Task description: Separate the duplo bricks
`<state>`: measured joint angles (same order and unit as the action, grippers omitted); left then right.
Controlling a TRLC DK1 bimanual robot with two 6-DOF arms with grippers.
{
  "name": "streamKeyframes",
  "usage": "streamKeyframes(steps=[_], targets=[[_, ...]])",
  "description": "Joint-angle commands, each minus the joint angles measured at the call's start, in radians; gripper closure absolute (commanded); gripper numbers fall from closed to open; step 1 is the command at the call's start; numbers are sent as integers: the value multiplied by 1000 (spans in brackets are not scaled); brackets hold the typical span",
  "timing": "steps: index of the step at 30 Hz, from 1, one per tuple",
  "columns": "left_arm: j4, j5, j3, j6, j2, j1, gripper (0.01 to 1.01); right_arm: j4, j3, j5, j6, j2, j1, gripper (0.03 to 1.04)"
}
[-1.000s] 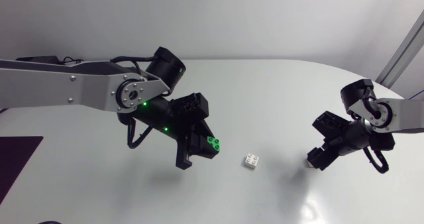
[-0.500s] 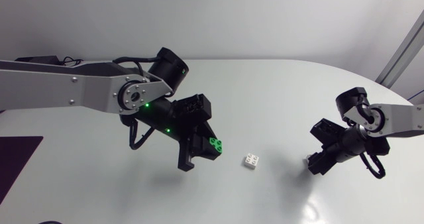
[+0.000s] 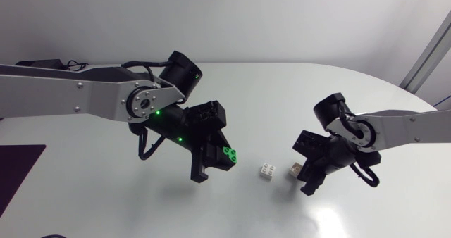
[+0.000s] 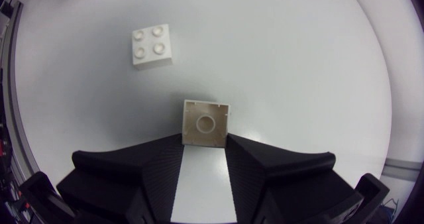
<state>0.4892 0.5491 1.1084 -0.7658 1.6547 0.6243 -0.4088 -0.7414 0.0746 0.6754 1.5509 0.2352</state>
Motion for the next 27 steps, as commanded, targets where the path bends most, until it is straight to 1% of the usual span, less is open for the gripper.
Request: streamKeyframes(steps=[1, 3, 4, 6, 7, 8, 11, 14, 17, 20, 27], targets=[[-9, 2, -18, 13, -10, 11, 648, 13, -26, -6, 50, 31, 13, 695], [-9, 0, -19, 13, -10, 11, 648, 21, -30, -4, 70, 40, 10, 664], [-11, 0, -19, 13, -10, 11, 648, 18, -32, -1, 84, 41, 0, 574], [-12, 0, -19, 13, -9, 11, 648, 8, -32, 1, 107, 37, -16, 313], [-14, 0, -19, 13, -9, 11, 648, 1, -29, 4, 119, 35, -22, 249], [-17, 0, -18, 13, -6, 11, 648, -7, -27, 11, 121, 34, -31, 207], [-20, -2, -15, 14, 1, 17, 648, -8, -12, 42, 127, 29, -51, 170], [-21, -2, -7, 14, 11, 25, 648, -5, -1, 86, 133, 28, -85, 169], [-21, -3, -4, 16, 14, 26, 648, 8, 13, 106, 125, 37, -109, 169], [-21, -3, -4, 16, 16, 25, 648, 33, 28, 105, 78, 34, -120, 170], [-21, -3, -9, 16, 14, 22, 648, 34, 60, 88, -40, -17, -112, 175]])
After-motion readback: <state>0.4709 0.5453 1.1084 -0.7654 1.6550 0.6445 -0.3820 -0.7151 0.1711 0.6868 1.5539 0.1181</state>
